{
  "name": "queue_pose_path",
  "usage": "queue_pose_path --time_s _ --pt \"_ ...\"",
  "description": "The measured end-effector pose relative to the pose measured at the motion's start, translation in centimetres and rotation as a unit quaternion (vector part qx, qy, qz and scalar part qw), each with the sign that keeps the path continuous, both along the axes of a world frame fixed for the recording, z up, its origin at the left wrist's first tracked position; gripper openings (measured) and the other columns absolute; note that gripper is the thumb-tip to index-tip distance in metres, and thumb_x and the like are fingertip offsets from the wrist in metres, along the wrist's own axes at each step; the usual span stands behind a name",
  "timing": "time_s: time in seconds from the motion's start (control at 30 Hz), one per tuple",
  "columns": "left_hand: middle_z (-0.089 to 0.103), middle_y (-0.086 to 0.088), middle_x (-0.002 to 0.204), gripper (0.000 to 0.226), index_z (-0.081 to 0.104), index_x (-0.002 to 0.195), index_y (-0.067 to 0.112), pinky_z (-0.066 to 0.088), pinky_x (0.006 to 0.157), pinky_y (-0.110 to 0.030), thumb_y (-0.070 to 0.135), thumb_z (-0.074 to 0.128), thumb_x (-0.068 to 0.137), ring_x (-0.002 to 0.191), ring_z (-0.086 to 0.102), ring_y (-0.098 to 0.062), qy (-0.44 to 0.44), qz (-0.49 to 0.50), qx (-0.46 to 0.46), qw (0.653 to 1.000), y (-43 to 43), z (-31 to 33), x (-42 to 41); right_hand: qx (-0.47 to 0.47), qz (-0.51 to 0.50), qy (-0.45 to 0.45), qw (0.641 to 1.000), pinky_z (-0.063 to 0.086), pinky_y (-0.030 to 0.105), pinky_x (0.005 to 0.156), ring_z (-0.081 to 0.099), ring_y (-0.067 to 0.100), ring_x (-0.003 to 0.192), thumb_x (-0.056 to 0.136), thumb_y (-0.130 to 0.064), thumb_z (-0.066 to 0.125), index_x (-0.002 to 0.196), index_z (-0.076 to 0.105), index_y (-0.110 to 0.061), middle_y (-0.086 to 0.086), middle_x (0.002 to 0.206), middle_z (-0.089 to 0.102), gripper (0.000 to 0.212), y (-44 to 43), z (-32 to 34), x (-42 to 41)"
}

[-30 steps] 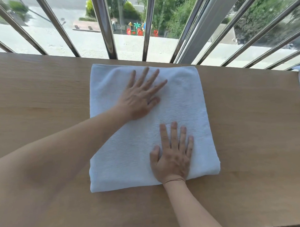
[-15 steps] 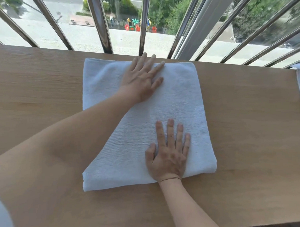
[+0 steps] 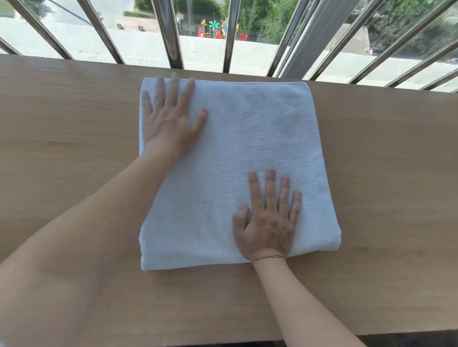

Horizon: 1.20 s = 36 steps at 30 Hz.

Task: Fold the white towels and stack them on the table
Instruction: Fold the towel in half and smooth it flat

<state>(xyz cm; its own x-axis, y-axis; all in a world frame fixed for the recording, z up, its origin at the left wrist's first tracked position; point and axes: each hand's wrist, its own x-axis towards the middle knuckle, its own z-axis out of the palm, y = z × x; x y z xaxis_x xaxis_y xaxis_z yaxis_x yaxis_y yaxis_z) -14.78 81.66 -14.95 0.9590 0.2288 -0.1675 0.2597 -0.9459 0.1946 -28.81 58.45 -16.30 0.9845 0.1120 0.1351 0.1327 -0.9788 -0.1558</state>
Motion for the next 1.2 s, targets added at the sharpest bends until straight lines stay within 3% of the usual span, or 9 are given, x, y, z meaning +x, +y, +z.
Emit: queue_pose_path --time_s 0.07,0.17,0.3,0.43,0.57,0.7,0.93,1.07,1.2 --pt "0.005 -0.001 0.17 0.072 0.012 0.16 0.034 -0.007 0.124 -0.05 0.066 0.01 0.095 0.155 -0.008 -0.026 0.013 0.015 0.008 1.0 0.8 -0.1 2.0 0.0 0.0 0.002 1.0 0.015 0.06 0.121 0.015 0.034 0.153 0.091 -0.039 0.04 0.156 0.034 -0.026 0.008 0.165 0.023 0.067 0.0 0.0 -0.1" --pt "-0.006 -0.004 0.17 0.072 0.001 0.161 0.027 -0.012 0.123 -0.046 0.061 0.011 0.099 0.154 -0.015 -0.025 0.01 0.009 -0.007 1.0 -0.3 0.2 0.3 -0.001 -0.002 0.009 1.0 0.015 0.06 0.121 0.015 0.034 0.154 0.091 -0.039 0.04 0.156 0.035 -0.026 0.007 0.166 0.023 0.067 0.0 0.0 -0.1" --pt "-0.012 -0.004 0.169 0.071 -0.001 0.162 0.024 -0.011 0.124 -0.043 0.058 0.018 0.102 0.154 -0.015 -0.023 0.0 -0.068 -0.059 0.996 -5.6 0.8 -9.9 0.006 0.0 0.007 1.0 0.015 0.061 0.12 0.015 0.034 0.154 0.09 -0.037 0.041 0.155 0.037 -0.026 0.007 0.165 0.024 0.066 -0.1 -0.1 -0.1" --pt "0.0 -0.003 0.169 0.065 0.011 0.162 0.025 0.0 0.124 -0.046 0.053 0.019 0.104 0.156 -0.005 -0.023 0.0 -0.104 -0.032 0.994 -9.0 0.7 -18.4 0.002 0.005 0.024 1.0 0.014 0.06 0.121 0.014 0.034 0.154 0.091 -0.036 0.038 0.155 0.036 -0.026 0.007 0.166 0.022 0.065 0.0 0.1 0.0" --pt "-0.016 0.002 0.168 0.064 -0.005 0.16 0.032 -0.011 0.124 -0.044 0.056 0.006 0.102 0.153 -0.021 -0.018 0.013 -0.1 -0.003 0.995 -8.8 0.5 -18.2 0.002 0.0 0.043 0.999 0.013 0.06 0.121 0.014 0.034 0.154 0.091 -0.036 0.037 0.155 0.036 -0.027 0.007 0.166 0.023 0.065 0.1 0.5 -0.1" --pt "-0.014 0.001 0.168 0.064 -0.004 0.16 0.031 -0.014 0.123 -0.043 0.055 0.004 0.102 0.154 -0.017 -0.02 0.009 -0.112 0.007 0.994 -8.8 0.4 -18.3 0.011 -0.004 0.077 0.997 0.01 0.059 0.122 0.013 0.033 0.154 0.093 -0.037 0.032 0.156 0.034 -0.028 0.005 0.166 0.022 0.064 0.3 1.4 -0.2" --pt "-0.005 -0.004 0.169 0.065 0.001 0.161 0.031 -0.009 0.125 -0.043 0.058 0.012 0.103 0.155 -0.009 -0.021 0.003 -0.118 0.022 0.993 -4.9 0.5 -21.9 -0.057 0.115 0.142 0.982 -0.004 0.055 0.123 -0.007 0.03 0.155 0.1 -0.06 0.016 0.161 0.0 -0.033 -0.003 0.169 -0.005 0.069 -3.8 2.0 -1.5" --pt "0.0 -0.005 0.169 0.065 0.006 0.161 0.029 -0.008 0.125 -0.043 0.057 0.013 0.103 0.155 -0.005 -0.023 -0.004 -0.111 0.028 0.993 -4.0 0.6 -22.8 -0.099 0.023 0.187 0.977 -0.01 0.053 0.122 -0.021 0.034 0.152 0.092 -0.079 0.004 0.154 -0.025 -0.038 -0.002 0.164 -0.028 0.079 -6.4 2.3 -3.0" --pt "0.017 -0.007 0.167 0.059 0.022 0.16 0.021 0.002 0.126 -0.048 0.045 0.019 0.106 0.155 0.009 -0.029 -0.06 -0.122 0.023 0.99 -4.3 0.6 -23.8 -0.084 0.014 0.207 0.975 -0.012 0.054 0.121 -0.027 0.035 0.15 0.088 -0.082 -0.004 0.15 -0.031 -0.039 -0.003 0.16 -0.037 0.08 -6.5 2.9 -3.7"
